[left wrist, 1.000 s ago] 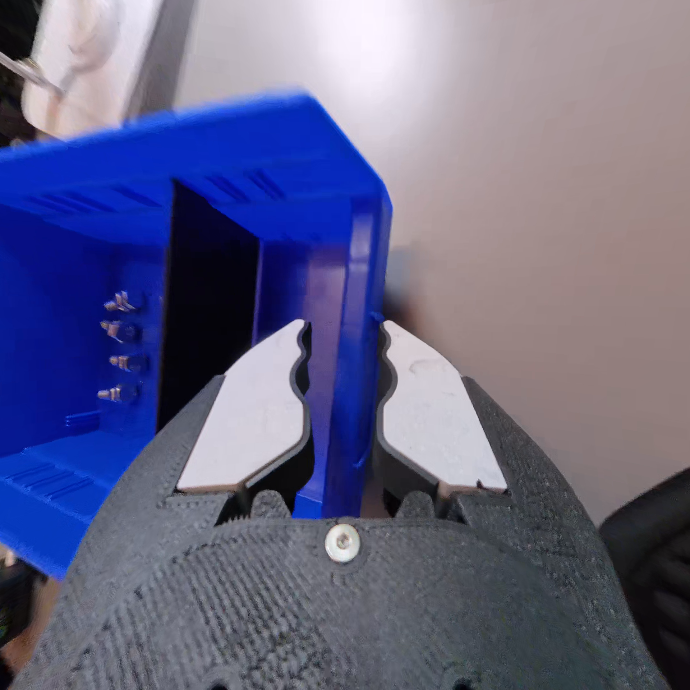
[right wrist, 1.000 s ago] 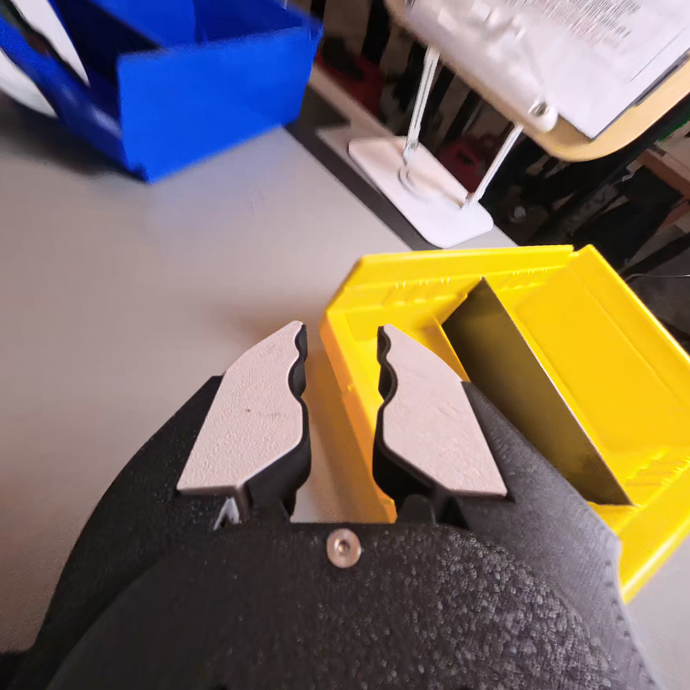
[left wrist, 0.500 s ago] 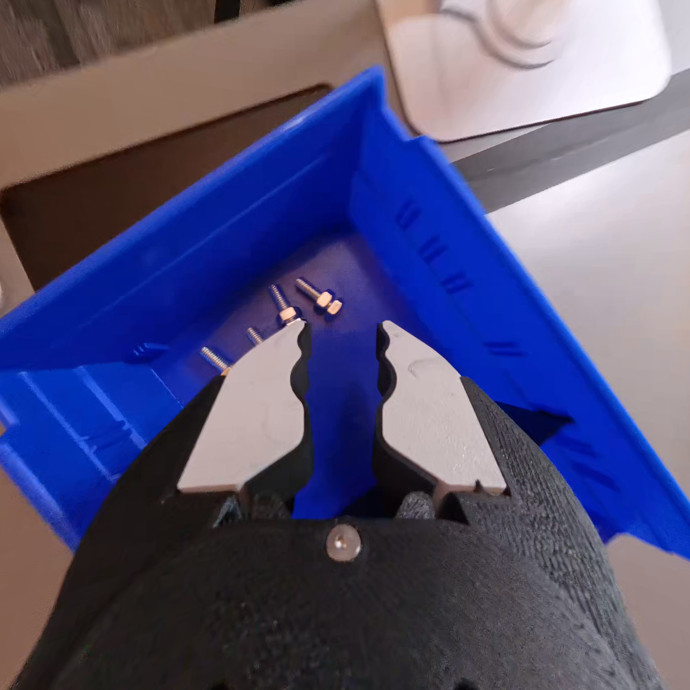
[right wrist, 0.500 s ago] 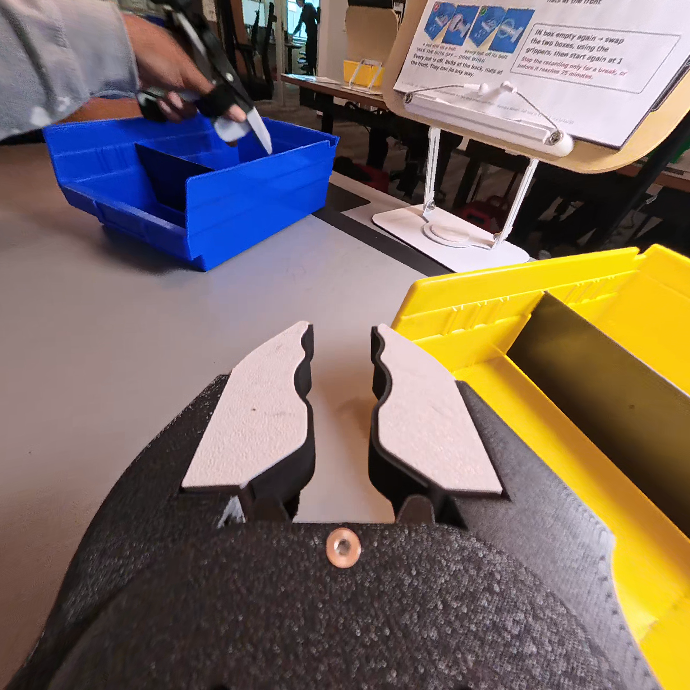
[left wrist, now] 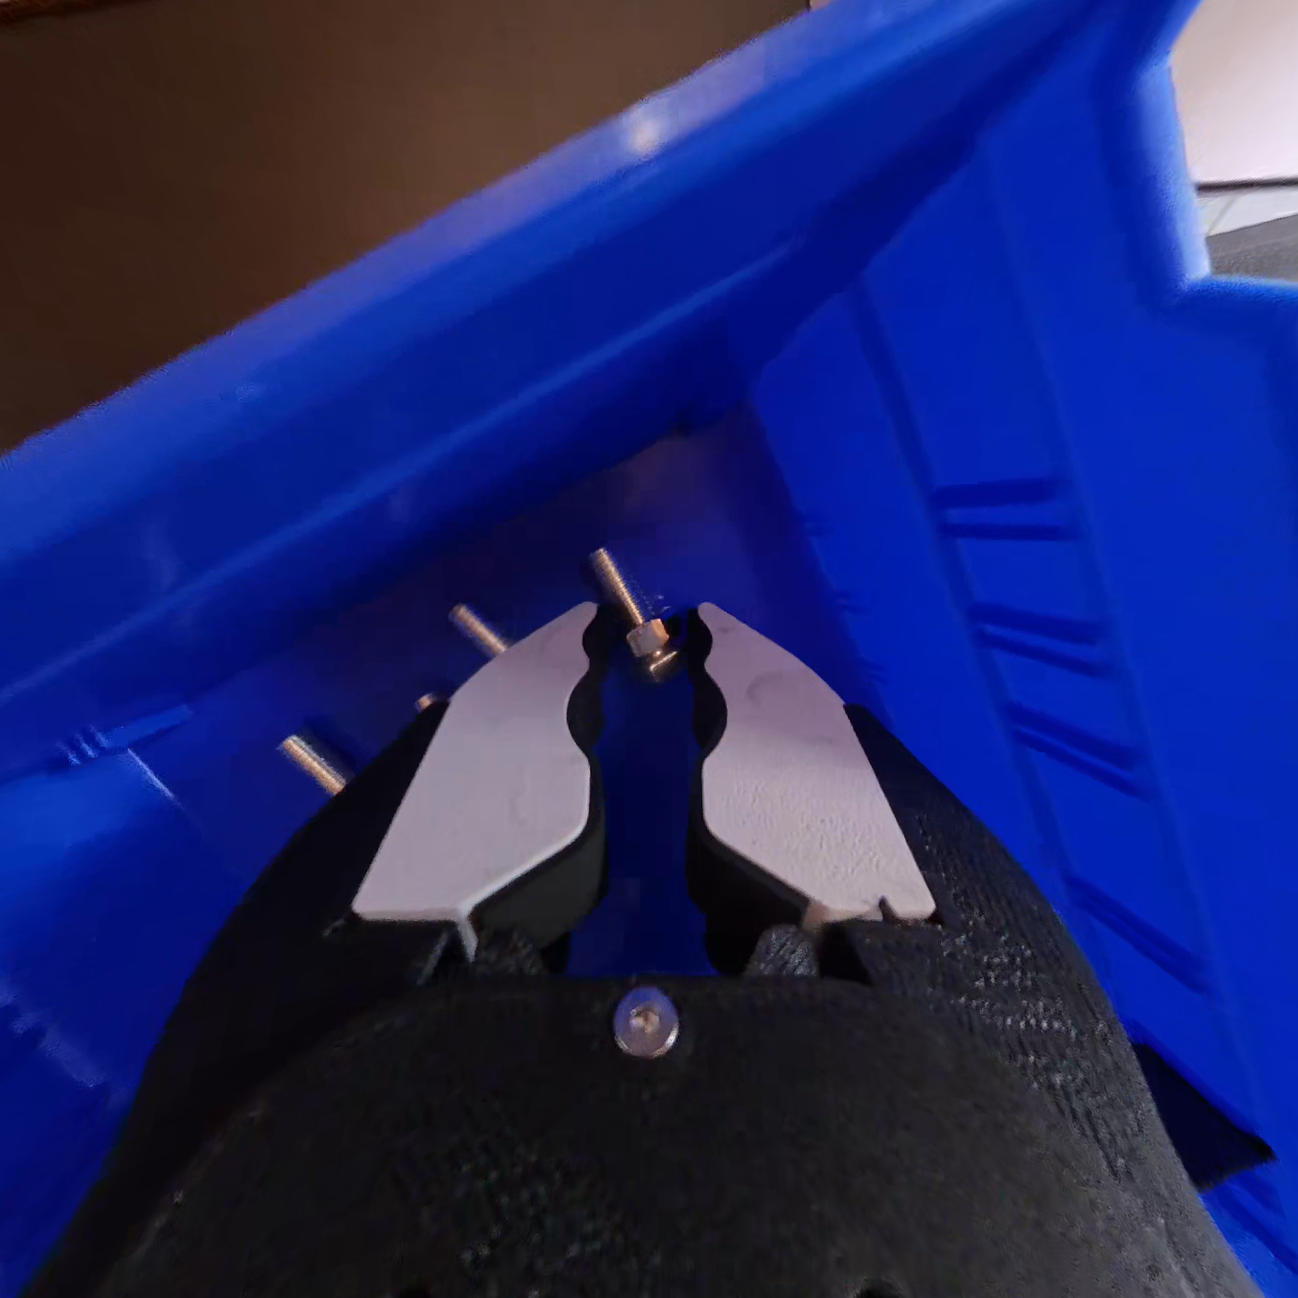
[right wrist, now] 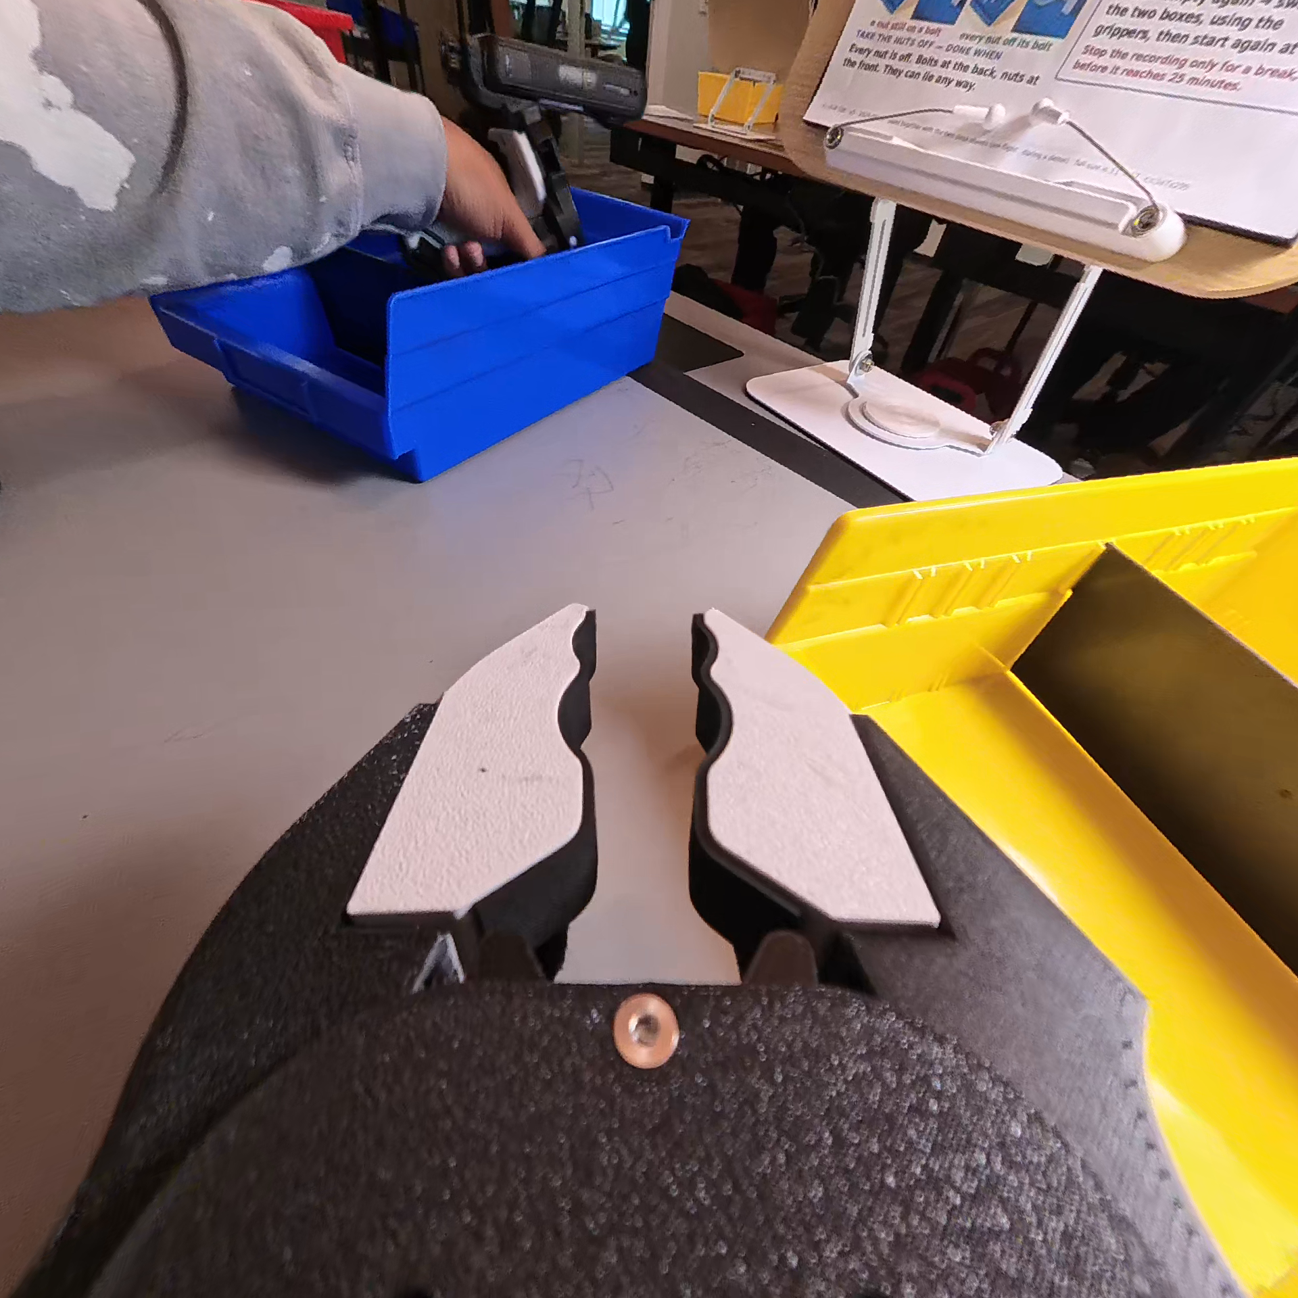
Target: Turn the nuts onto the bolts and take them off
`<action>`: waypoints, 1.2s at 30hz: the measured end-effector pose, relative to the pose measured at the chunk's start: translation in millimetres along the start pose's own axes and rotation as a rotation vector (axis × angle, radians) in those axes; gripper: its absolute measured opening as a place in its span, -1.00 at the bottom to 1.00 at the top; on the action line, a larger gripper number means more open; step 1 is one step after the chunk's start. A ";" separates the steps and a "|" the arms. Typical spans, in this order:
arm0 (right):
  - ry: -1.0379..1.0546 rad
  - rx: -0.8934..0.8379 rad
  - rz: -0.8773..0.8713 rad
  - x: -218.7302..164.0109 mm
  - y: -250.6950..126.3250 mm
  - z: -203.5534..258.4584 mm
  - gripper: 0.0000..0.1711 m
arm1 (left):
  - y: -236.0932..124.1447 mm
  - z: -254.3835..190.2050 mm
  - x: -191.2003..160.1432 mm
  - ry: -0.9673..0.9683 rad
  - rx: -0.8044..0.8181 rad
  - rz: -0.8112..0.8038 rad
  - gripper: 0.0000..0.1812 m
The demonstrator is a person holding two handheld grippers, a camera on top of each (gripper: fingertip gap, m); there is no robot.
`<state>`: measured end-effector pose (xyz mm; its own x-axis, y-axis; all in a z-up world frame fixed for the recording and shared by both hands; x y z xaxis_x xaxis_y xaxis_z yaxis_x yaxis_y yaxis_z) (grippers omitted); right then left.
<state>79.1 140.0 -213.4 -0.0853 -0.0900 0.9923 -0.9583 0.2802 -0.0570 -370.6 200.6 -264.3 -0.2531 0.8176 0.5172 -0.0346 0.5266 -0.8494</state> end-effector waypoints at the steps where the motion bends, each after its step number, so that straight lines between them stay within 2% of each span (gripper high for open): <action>1: -0.004 0.001 0.003 -0.8 -0.3 0.8 -0.70 | -0.6 -0.6 0.4 0.022 0.003 0.004 -0.76; 3: -0.015 0.001 0.007 -2.3 -1.7 2.0 -0.71 | -7.1 -2.4 5.0 0.062 -0.015 -0.038 -0.77; 6: -0.012 0.002 -0.001 -1.6 -4.0 2.2 -0.72 | -36.8 -10.9 21.4 0.098 -0.094 -0.206 -0.78; 10: 0.000 0.006 -0.024 2.1 -3.5 2.9 -0.72 | -106.6 -37.9 37.9 0.153 -0.252 -0.512 -0.79; 12: 0.002 0.010 -0.045 6.0 -2.1 5.4 -0.72 | -147.1 -63.3 35.4 0.194 -0.408 -0.690 -0.79; 16: 0.030 0.048 -0.141 28.1 3.4 14.8 -0.72 | -216.6 -125.6 -3.5 0.349 -0.735 -0.989 -0.79; 19: 0.061 0.117 -0.231 61.9 10.0 22.3 -0.73 | -245.1 -168.6 -45.5 0.449 -0.936 -1.149 -0.79; 21: 0.085 0.187 -0.285 92.5 15.9 27.5 -0.74 | -255.2 -191.8 -67.6 0.524 -1.007 -1.242 -0.79; 24: 0.123 0.277 -0.382 146.5 26.1 34.0 -0.74 | -261.8 -217.6 -83.2 0.614 -1.024 -1.300 -0.79; 27: 0.168 0.350 -0.395 185.1 36.8 41.6 -0.75 | -260.7 -234.9 -89.7 0.749 -0.911 -1.294 -0.79; 29: 0.165 0.381 -0.340 190.0 43.8 48.3 -0.72 | -260.5 -244.6 -99.3 0.827 -0.894 -1.298 -0.79; 32: 0.137 0.363 -0.265 177.1 53.5 52.4 -0.72 | -256.7 -256.9 -110.9 0.890 -0.922 -1.270 -0.79; 35: 0.162 0.414 -0.247 169.0 53.2 53.3 -0.93 | -249.3 -263.1 -111.7 0.910 -0.901 -1.256 -0.79; 36: 0.165 0.419 -0.244 168.0 52.0 52.0 -0.93 | -248.3 -263.8 -111.8 0.903 -0.912 -1.250 -0.79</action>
<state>0.7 89.8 -55.4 0.1667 0.0568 0.9844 -0.9748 -0.1409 0.1732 -78.7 39.9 -83.5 0.0670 -0.4302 0.9002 0.7984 0.5643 0.2102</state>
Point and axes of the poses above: each gripper's, where its closed fingertips meet, y out along the fingers, x out of its top, z = x × y across the jaws, the point moved 6 cm from there along -y, back along the fingers, and after that the axes turned 12 degrees about -z, right-handed, at the moved point
